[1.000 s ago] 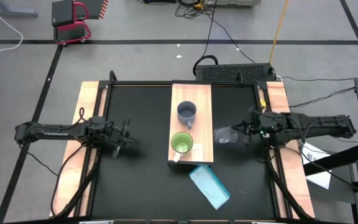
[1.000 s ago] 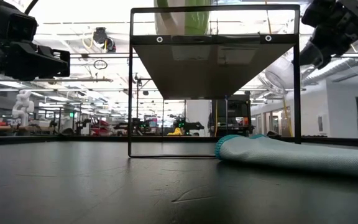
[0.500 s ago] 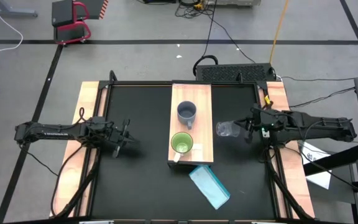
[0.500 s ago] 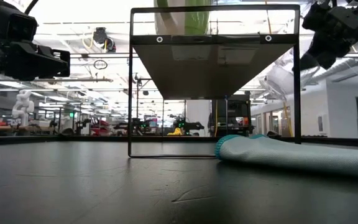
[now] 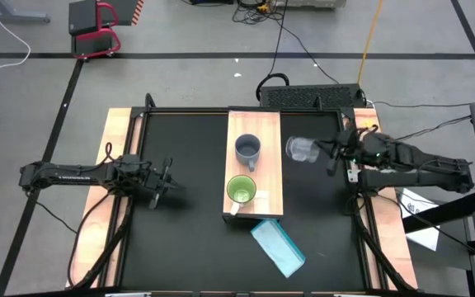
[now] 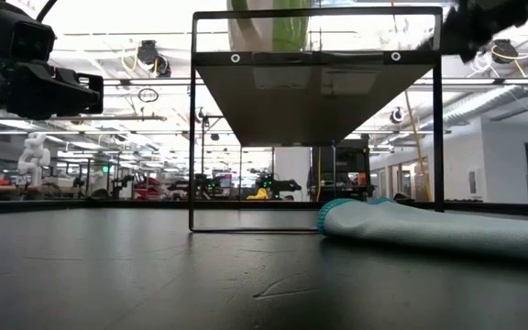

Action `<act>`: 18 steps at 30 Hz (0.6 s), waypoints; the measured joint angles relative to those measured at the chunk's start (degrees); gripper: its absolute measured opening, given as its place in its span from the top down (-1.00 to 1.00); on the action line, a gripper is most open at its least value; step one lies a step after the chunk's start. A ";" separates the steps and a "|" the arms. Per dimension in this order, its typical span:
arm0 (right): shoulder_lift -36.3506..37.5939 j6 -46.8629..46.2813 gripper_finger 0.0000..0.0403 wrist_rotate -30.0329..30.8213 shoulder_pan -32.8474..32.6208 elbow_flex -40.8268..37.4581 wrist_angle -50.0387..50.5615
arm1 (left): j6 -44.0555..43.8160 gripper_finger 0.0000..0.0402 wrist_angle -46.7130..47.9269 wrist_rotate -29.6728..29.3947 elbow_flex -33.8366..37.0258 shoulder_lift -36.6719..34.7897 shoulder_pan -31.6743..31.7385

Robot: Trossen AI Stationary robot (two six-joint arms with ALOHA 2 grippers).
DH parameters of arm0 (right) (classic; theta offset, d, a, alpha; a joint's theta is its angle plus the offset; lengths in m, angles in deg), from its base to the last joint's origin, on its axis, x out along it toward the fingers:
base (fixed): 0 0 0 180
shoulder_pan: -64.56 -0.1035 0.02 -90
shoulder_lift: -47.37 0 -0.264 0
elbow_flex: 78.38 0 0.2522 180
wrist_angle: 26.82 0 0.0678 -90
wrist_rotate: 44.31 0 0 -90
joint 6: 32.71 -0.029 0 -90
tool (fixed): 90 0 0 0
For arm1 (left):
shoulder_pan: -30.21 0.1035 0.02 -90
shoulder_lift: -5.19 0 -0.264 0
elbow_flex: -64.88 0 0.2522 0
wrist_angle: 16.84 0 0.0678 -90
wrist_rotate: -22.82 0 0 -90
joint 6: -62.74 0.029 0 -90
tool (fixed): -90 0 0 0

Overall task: Stack small to large cups/mugs on shelf
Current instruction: Put the transparent mug on the shelf

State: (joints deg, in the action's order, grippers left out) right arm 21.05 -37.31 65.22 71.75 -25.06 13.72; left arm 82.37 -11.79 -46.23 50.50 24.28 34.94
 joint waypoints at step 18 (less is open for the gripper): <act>-24.46 9.77 1.00 -12.96 18.21 36.12 13.72 | 0.10 0.87 -0.07 0.00 0.00 0.00 -0.02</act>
State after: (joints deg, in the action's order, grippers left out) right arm -3.41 -27.54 52.25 89.96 11.06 27.45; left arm 82.46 -11.85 -46.23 50.50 24.28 34.93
